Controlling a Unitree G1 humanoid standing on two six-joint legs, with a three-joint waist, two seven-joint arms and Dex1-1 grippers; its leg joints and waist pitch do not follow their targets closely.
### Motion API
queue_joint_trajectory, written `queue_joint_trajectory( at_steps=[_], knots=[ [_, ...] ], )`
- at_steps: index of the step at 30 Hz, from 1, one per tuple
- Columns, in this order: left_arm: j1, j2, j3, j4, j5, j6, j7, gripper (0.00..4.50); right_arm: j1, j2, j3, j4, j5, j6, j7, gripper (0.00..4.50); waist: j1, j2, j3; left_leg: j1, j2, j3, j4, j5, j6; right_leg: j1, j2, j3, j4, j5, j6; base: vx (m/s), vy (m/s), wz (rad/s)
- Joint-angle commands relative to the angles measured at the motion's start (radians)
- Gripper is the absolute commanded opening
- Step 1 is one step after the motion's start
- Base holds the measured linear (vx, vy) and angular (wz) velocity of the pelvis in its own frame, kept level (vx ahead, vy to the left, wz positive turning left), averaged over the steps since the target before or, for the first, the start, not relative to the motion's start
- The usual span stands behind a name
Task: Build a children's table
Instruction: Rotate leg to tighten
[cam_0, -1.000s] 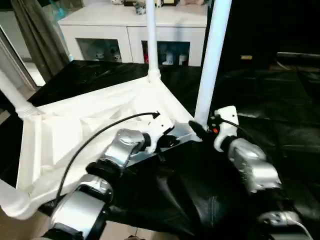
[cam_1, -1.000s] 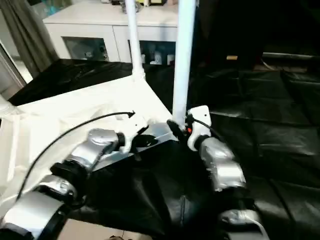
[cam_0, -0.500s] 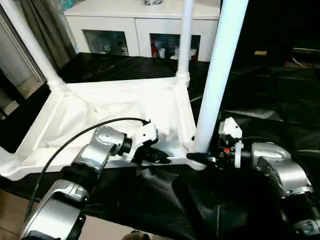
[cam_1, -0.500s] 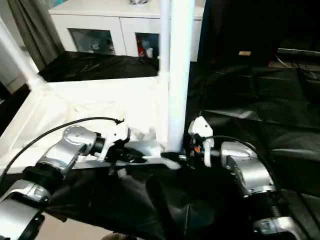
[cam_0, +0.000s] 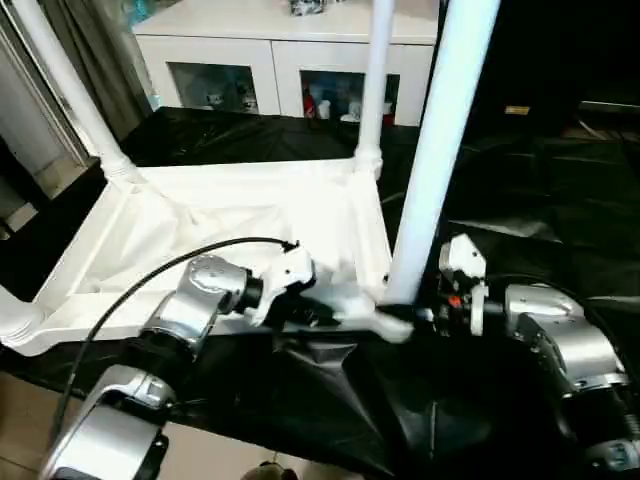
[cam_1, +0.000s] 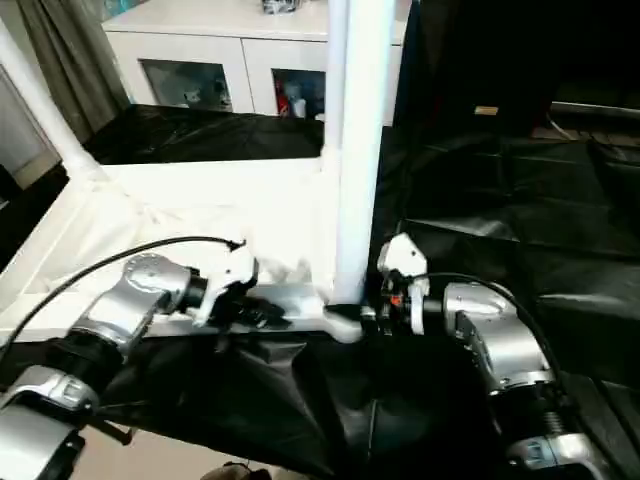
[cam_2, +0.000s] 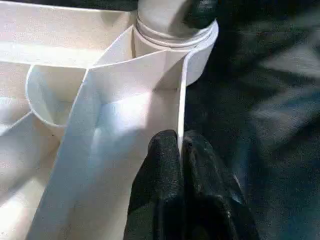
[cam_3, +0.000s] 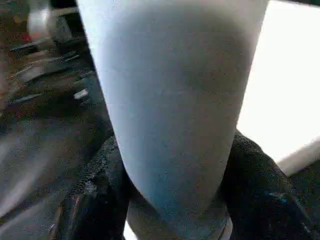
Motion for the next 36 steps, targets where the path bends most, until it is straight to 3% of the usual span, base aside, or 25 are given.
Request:
queue_joint_trajectory(
  at_steps=[1, 5, 7, 8, 11, 12, 13, 14, 16, 19, 21, 23, 25, 28, 30, 32, 36],
  knots=[
    [-0.04, -0.041, 0.043, 0.027, -0.003, 0.01, 0.131, 0.0, 0.009, 0.055, 0.021, 0.048, -0.012, 0.027, -0.092, 2.12, -0.005, -0.028, -0.066, 0.033, 0.054, -0.03, -0.078, -0.248, 0.03, 0.036, -0.064, 0.037, -0.08, -0.27, -0.214, 0.0, 0.0, 0.0],
    [-0.08, -0.111, 0.064, 0.081, 0.018, 0.021, 0.305, 0.0, 0.006, 0.142, -0.015, 0.109, -0.044, 0.029, -0.298, 2.08, -0.02, -0.027, -0.057, 0.044, 0.051, -0.033, -0.085, -0.334, 0.0, 0.031, -0.065, 0.039, -0.098, -0.385, -0.181, 0.0, 0.0, 0.0],
    [-0.09, -0.136, 0.069, 0.091, 0.025, 0.03, 0.365, 0.0, 0.002, 0.178, -0.026, 0.129, -0.049, 0.032, -0.368, 2.05, -0.025, -0.029, -0.058, 0.045, 0.051, -0.036, -0.088, -0.344, -0.009, 0.034, -0.065, 0.039, -0.101, -0.398, -0.174, 0.0, 0.0, 0.0],
    [-0.097, -0.163, 0.075, 0.1, 0.028, 0.043, 0.423, 0.0, -0.008, 0.213, -0.035, 0.156, -0.055, 0.032, -0.432, 2.05, -0.026, -0.022, -0.058, 0.046, 0.051, -0.036, -0.088, -0.347, -0.013, 0.031, -0.065, 0.04, -0.101, -0.397, -0.174, 0.0, 0.0, 0.0],
    [-0.106, -0.213, 0.076, 0.117, 0.04, 0.05, 0.519, 0.0, -0.038, 0.28, -0.039, 0.212, -0.074, 0.008, -0.528, 2.05, -0.037, -0.026, -0.055, 0.048, 0.047, -0.041, -0.093, -0.403, -0.029, 0.031, -0.064, 0.035, -0.109, -0.453, -0.154, 0.0, 0.0, 0.0],
    [-0.105, -0.224, 0.071, 0.12, 0.045, 0.045, 0.521, 0.0, -0.047, 0.295, -0.031, 0.223, -0.082, -0.015, -0.523, 2.05, -0.036, -0.014, -0.055, 0.051, 0.046, -0.043, -0.092, -0.414, -0.029, 0.029, -0.064, 0.035, -0.11, -0.459, -0.15, 0.0, 0.0, 0.0],
    [-0.105, -0.224, 0.071, 0.12, 0.045, 0.045, 0.521, 0.0, -0.047, 0.295, -0.031, 0.223, -0.082, -0.015, -0.523, 2.05, -0.041, -0.02, -0.054, 0.052, 0.047, -0.042, -0.094, -0.432, -0.026, 0.028, -0.062, 0.035, -0.116, -0.461, -0.141, 0.0, 0.0, 0.0],
    [-0.104, -0.232, 0.067, 0.117, 0.046, 0.042, 0.514, 0.0, -0.056, 0.309, -0.032, 0.23, -0.076, -0.032, -0.507, 2.57, -0.043, -0.016, -0.055, 0.053, 0.047, -0.042, -0.095, -0.439, -0.023, 0.027, -0.062, 0.035, -0.117, -0.454, -0.143, 0.0, 0.0, 0.0],
    [-0.102, -0.233, 0.061, 0.111, 0.044, 0.033, 0.49, 0.0, -0.066, 0.317, -0.036, 0.23, -0.058, -0.038, -0.48, 2.57, -0.047, -0.015, -0.057, 0.053, 0.048, -0.043, -0.099, -0.44, -0.017, 0.03, -0.061, 0.034, -0.116, -0.419, -0.154, 0.0, 0.0, 0.0],
    [-0.096, -0.219, 0.049, 0.099, 0.037, 0.013, 0.426, 0.0, -0.073, 0.305, -0.03, 0.211, -0.037, -0.037, -0.415, 2.94, -0.051, -0.012, -0.06, 0.049, 0.051, -0.043, -0.103, -0.429, -0.011, 0.037, -0.061, 0.034, -0.111, -0.36, -0.169, 0.0, 0.0, 0.0],
    [-0.083, -0.174, 0.034, 0.078, 0.025, -0.014, 0.313, 0.0, -0.061, 0.244, -0.005, 0.155, -0.023, -0.021, -0.294, 2.94, -0.052, -0.015, -0.061, 0.046, 0.05, -0.041, -0.102, -0.416, -0.004, 0.041, -0.061, 0.034, -0.108, -0.326, -0.183, 0.0, 0.0, 0.0],
    [-0.071, -0.13, 0.022, 0.061, 0.018, -0.034, 0.222, 0.0, -0.047, 0.182, 0.013, 0.11, -0.012, -0.013, -0.19, 2.94, -0.047, -0.019, -0.062, 0.043, 0.051, -0.038, -0.099, -0.381, 0.014, 0.045, -0.062, 0.036, -0.104, -0.286, -0.194, 0.0, 0.0, 0.0],
    [-0.07, -0.127, 0.021, 0.06, 0.018, -0.035, 0.217, 0.0, -0.046, 0.178, 0.014, 0.109, -0.012, -0.014, -0.185, 2.94, -0.042, -0.017, -0.066, 0.04, 0.051, -0.031, -0.092, -0.314, 0.044, 0.047, -0.064, 0.037, -0.098, -0.237, -0.211, 0.0, 0.0, 0.0],
    [-0.041, -0.046, 0.002, 0.024, 0.005, -0.055, 0.063, 0.0, -0.036, 0.068, 0.03, 0.099, -0.002, -0.039, -0.025, 2.94, -0.033, -0.015, -0.073, 0.035, 0.055, -0.03, -0.084, -0.239, 0.072, 0.054, -0.064, 0.032, -0.084, -0.152, -0.241, 0.0, 0.0, 0.0],
    [-0.034, -0.032, -0.001, 0.013, -0.002, -0.05, 0.031, 0.0, -0.034, 0.048, 0.033, 0.097, -0.003, -0.041, 0.008, 2.94, -0.031, -0.012, -0.078, 0.034, 0.057, -0.029, -0.077, -0.184, 0.092, 0.051, -0.059, 0.03, -0.072, -0.059, -0.266, 0.0, 0.0, 0.0],
    [-0.021, -0.007, -0.003, -0.01, -0.015, -0.04, -0.034, 0.0, -0.032, 0.014, 0.036, 0.09, -0.003, -0.043, 0.069, 2.94, -0.022, -0.016, -0.083, 0.033, 0.056, -0.027, -0.068, -0.134, 0.124, 0.051, -0.057, 0.029, -0.061, 0.021, -0.286, 0.0, 0.0, 0.0],
    [0.001, 0.032, -0.018, -0.055, -0.034, -0.007, -0.124, 0.0, -0.038, -0.022, 0.05, 0.082, -0.004, -0.045, 0.136, 2.94, -0.008, -0.015, -0.08, 0.037, 0.061, -0.025, -0.068, -0.142, 0.132, 0.045, -0.057, 0.029, -0.061, -0.003, -0.296, 0.0, 0.0, 0.0]
  ],
)
